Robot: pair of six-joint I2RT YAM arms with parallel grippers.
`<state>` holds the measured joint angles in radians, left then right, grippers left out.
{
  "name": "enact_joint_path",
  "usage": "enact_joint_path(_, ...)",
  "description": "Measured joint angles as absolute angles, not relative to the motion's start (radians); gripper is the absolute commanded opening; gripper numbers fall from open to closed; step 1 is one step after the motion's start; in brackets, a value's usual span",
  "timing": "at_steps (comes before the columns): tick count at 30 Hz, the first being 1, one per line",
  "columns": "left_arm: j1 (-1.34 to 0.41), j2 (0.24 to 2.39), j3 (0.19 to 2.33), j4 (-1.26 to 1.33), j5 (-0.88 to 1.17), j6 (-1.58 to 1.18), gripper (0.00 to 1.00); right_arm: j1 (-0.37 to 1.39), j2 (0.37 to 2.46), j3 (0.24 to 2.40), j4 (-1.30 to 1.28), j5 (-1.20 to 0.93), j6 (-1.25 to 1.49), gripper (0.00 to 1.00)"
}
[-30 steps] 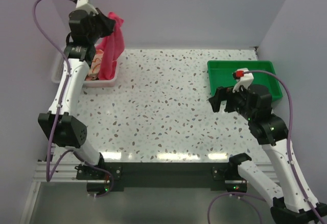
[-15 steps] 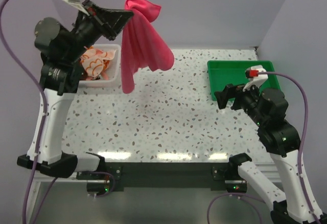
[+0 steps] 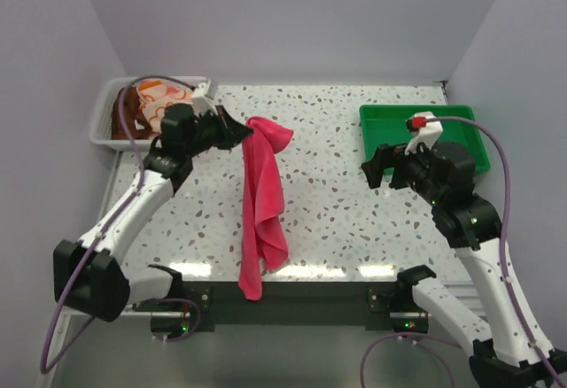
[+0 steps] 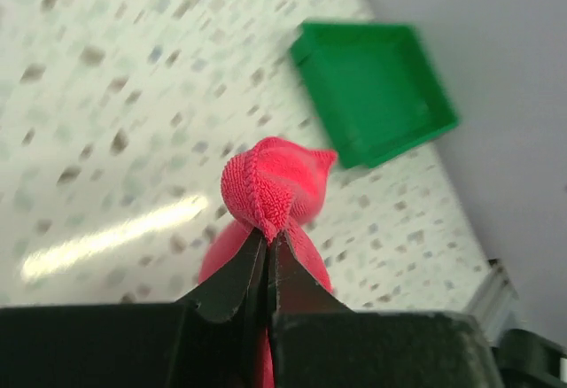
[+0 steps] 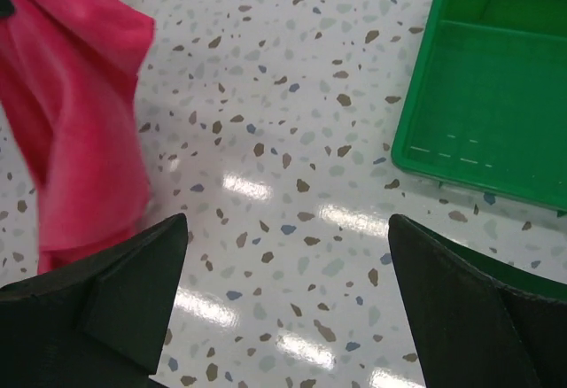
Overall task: Fold and stack the towels
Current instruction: Move the towel to the center of the board, then flatten out the crumpled towel
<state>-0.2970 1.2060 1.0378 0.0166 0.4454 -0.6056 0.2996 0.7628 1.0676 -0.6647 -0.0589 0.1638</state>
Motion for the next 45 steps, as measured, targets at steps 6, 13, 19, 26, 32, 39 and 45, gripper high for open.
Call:
enact_joint_path(6,-0.291,1.438,0.938,-0.120,0.177,-0.472,0.15,0.303,0.951,1.044,-0.657,-0.133,0.168,0.99)
enact_joint_path(13,-0.281,1.473,1.031,-0.204,-0.023,-0.385,0.76,0.433,1.174,1.005,-0.607,-0.149,0.199,0.93)
enact_joint_path(19,-0.282,1.365,1.017,-0.307,-0.156,-0.379,0.94,0.572,1.336,1.005,-0.519,-0.139,0.236,0.80)
enact_joint_path(26,-0.337,1.092,0.825,-0.359,-0.091,-0.457,0.88,0.697,1.466,1.005,-0.452,-0.117,0.278,0.75)
enact_joint_path(32,-0.476,1.021,0.607,-0.398,-0.036,-0.572,0.86,0.811,1.508,0.953,-0.394,-0.105,0.316,0.74)
enact_joint_path(39,-0.603,1.078,0.539,-0.388,-0.041,-0.663,0.77,0.866,1.586,0.894,-0.350,-0.086,0.355,0.57)
enact_joint_path(45,-0.643,1.149,0.525,-0.360,-0.063,-0.697,0.52,0.868,1.639,0.891,-0.290,-0.069,0.374,0.39)
